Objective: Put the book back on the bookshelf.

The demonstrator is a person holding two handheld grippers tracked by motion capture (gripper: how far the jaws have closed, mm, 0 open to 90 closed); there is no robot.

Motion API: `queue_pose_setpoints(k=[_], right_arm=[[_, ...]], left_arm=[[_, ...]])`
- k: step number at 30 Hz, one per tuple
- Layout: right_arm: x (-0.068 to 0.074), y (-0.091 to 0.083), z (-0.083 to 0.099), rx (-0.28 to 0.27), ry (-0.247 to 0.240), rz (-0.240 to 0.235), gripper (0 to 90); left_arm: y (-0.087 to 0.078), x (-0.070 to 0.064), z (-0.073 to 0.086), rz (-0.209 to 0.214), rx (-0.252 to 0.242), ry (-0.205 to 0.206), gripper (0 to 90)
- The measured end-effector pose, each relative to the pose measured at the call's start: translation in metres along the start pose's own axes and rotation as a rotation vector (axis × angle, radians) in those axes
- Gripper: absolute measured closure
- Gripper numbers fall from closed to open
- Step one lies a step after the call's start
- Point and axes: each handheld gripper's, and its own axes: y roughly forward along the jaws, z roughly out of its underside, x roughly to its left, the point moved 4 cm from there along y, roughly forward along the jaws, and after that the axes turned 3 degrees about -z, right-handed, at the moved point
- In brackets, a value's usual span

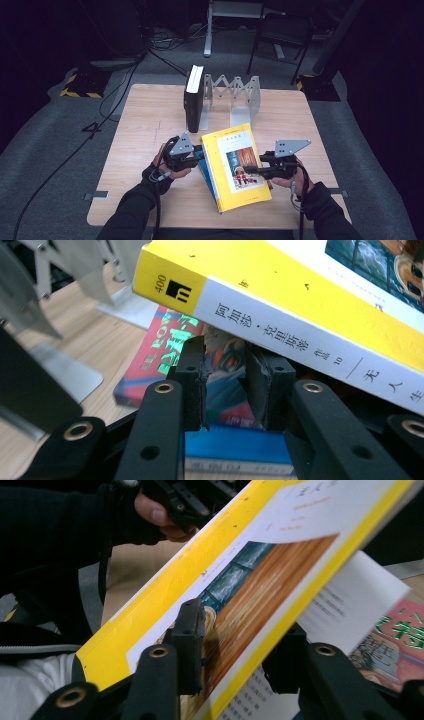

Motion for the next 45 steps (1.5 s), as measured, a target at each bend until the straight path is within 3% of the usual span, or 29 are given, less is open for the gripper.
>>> queue_pose_setpoints(k=[3, 6, 9, 11, 17, 24, 27, 33, 41, 45], right_arm=[[-0.006, 0.004, 0.000, 0.015, 0.018, 0.009, 58.1], [-0.012, 0.004, -0.002, 0.004, 0.051, 0.023, 69.8], [-0.014, -0.001, -0.006, -0.013, 0.057, 0.038, 75.2], [-0.015, -0.003, -0.009, -0.016, 0.060, 0.053, 76.6], [-0.015, -0.013, -0.027, -0.030, 0.054, 0.111, 82.1], [-0.016, -0.017, -0.049, -0.056, 0.001, 0.203, 85.1], [-0.017, -0.017, -0.058, -0.084, -0.045, 0.263, 85.3], [-0.015, -0.013, -0.055, -0.113, -0.117, 0.331, 85.3], [0.003, -0.013, -0.040, -0.163, -0.190, 0.357, 85.4], [0.008, -0.017, -0.035, -0.170, -0.200, 0.352, 85.5]], left_arm=[[0.008, -0.004, -0.007, 0.008, 0.004, 0.018, 69.8], [0.015, -0.004, -0.013, 0.009, 0.009, 0.024, 73.1], [0.017, -0.001, -0.019, 0.014, -0.003, 0.032, 76.8], [0.017, -0.002, -0.022, 0.021, -0.009, 0.029, 82.7], [0.009, 0.002, -0.044, 0.007, -0.040, 0.047, 87.6], [-0.002, 0.013, -0.069, -0.051, -0.070, 0.079, 89.0], [-0.006, 0.020, -0.079, -0.070, -0.078, 0.095, 89.1], [-0.008, 0.022, -0.086, -0.097, -0.082, 0.109, 88.9], [-0.012, 0.011, -0.085, -0.113, -0.125, 0.094, 79.5], [-0.013, 0.003, -0.080, -0.128, -0.113, 0.093, 71.6]])
